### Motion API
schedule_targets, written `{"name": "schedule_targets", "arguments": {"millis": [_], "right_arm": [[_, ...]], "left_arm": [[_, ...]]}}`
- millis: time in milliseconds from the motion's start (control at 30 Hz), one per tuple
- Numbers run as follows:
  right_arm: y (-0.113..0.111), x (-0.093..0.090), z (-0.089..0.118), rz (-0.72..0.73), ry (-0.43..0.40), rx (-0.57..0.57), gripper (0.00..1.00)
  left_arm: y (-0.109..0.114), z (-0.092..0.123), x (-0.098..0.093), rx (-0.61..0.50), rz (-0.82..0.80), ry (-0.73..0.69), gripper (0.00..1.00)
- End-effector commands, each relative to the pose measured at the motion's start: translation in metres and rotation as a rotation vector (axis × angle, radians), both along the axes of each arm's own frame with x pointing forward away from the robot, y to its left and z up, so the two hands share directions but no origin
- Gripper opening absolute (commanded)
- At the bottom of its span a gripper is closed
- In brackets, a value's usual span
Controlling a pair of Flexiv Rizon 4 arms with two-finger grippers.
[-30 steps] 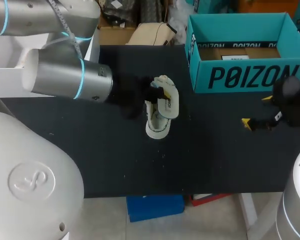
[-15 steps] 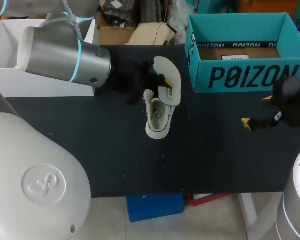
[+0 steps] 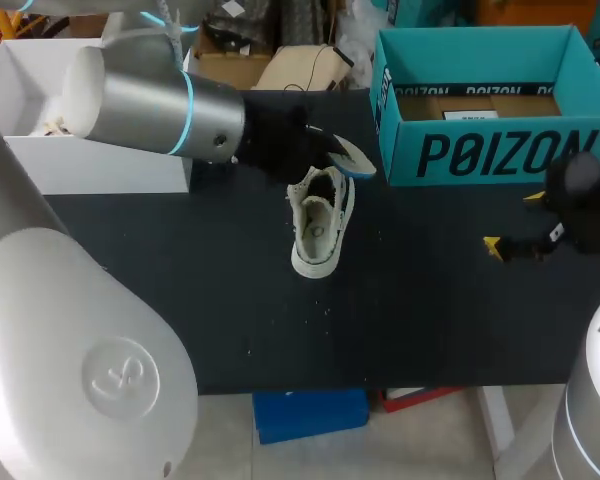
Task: Take the shoe out of the shoebox, open the shoe tongue, remove and reinsert the insole, then place the shoe into the shoebox
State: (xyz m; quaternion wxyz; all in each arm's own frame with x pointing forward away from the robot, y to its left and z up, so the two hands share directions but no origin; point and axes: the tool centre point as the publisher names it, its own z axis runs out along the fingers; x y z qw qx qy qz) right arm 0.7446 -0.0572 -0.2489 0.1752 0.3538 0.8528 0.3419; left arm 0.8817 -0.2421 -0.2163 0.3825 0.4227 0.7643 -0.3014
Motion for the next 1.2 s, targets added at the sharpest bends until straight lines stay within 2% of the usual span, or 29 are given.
{"name": "schedule_targets", "arguments": {"millis": [33,267,367,533,667,733,900,967,1133,1200], "right_arm": [[0.001,-0.001,0.0,-0.002,0.0,0.0,1.0],[0.001,-0.001,0.0,-0.002,0.0,0.0,1.0],[0.001,-0.001,0.0,-0.002,0.0,0.0,1.0],[0.001,-0.001,0.0,-0.002,0.0,0.0,1.0],[0.001,-0.001,0.0,-0.002,0.0,0.0,1.0],[0.001,-0.001,0.0,-0.002,0.0,0.0,1.0],[0.001,-0.001,0.0,-0.002,0.0,0.0,1.0],[0.001,-0.001,0.0,-0.002,0.0,0.0,1.0],[0.001,-0.001,0.0,-0.002,0.0,0.0,1.0],[0.001,-0.001,0.0,-0.002,0.0,0.0,1.0]], "left_arm": [[0.0,0.008,-0.012,0.041,0.393,0.197,0.0],[0.0,0.008,-0.012,0.041,0.393,0.197,0.0],[0.0,0.023,0.016,0.064,0.47,0.238,0.0],[0.005,0.057,0.068,0.163,0.611,0.308,0.0],[0.005,0.084,0.094,0.18,0.636,0.347,0.0],[0.006,0.094,0.102,0.131,0.632,0.39,0.0],[0.015,0.111,0.12,0.113,0.662,0.448,0.0],[0.019,0.113,0.125,0.125,0.672,0.475,0.0],[0.034,0.112,0.138,0.042,0.682,0.573,0.0],[0.038,0.109,0.14,0.057,0.705,0.579,0.0]]}}
